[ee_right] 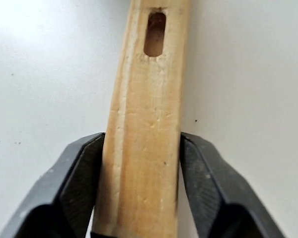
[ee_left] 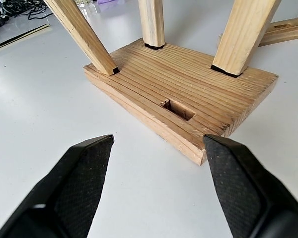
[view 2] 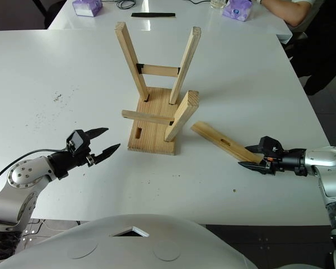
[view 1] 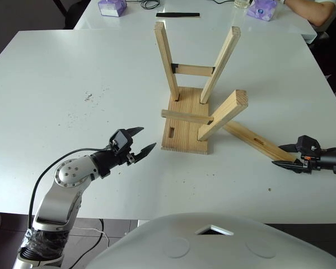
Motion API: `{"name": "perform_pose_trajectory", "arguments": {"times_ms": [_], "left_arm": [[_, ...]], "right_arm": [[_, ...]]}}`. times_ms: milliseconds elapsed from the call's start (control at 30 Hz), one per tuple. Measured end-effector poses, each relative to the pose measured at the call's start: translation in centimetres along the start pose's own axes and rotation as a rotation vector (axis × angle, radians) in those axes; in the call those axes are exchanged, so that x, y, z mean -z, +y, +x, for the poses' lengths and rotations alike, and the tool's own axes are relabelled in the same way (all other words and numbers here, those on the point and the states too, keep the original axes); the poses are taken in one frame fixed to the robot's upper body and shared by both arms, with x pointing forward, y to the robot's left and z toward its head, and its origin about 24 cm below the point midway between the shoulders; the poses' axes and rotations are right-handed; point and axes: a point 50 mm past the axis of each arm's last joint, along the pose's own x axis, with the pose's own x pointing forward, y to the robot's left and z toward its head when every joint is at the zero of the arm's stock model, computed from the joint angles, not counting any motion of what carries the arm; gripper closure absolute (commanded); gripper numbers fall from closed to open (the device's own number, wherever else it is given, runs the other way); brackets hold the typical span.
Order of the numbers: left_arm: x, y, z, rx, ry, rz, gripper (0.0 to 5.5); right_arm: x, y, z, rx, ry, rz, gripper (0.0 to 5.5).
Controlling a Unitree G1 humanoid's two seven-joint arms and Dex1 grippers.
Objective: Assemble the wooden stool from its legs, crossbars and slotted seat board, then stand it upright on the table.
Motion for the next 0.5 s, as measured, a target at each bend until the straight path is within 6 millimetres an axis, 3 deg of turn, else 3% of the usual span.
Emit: {"name": "perform_pose_trajectory", "arguments": {"times_ms": [233, 367, 433, 500], "left_arm": [[-0.9, 1.5, -0.9, -0.065, -0.05, -0.016, 2.18], [-4.1, 6.2, -2.4, -0.333, -0.168, 0.001, 2.18], [-6.5, 8.3, -3.3, -0.435, -0.275, -0.002, 2.18], [-9.0, 8.9, -3.3, -0.433, -0.379, -0.008, 1.93]], "right_arm": [[-0.1, 0.0, 0.5, 0.049, -0.047, 0.022, 3.45], [-0.7, -0.9, 0.6, 0.119, -0.152, 0.15, 3.45], [-2.8, -2.0, -0.2, 0.179, -0.291, 0.213, 3.45], [-6.6, -3.5, -1.9, 0.215, -0.477, 0.212, 3.45]]}}
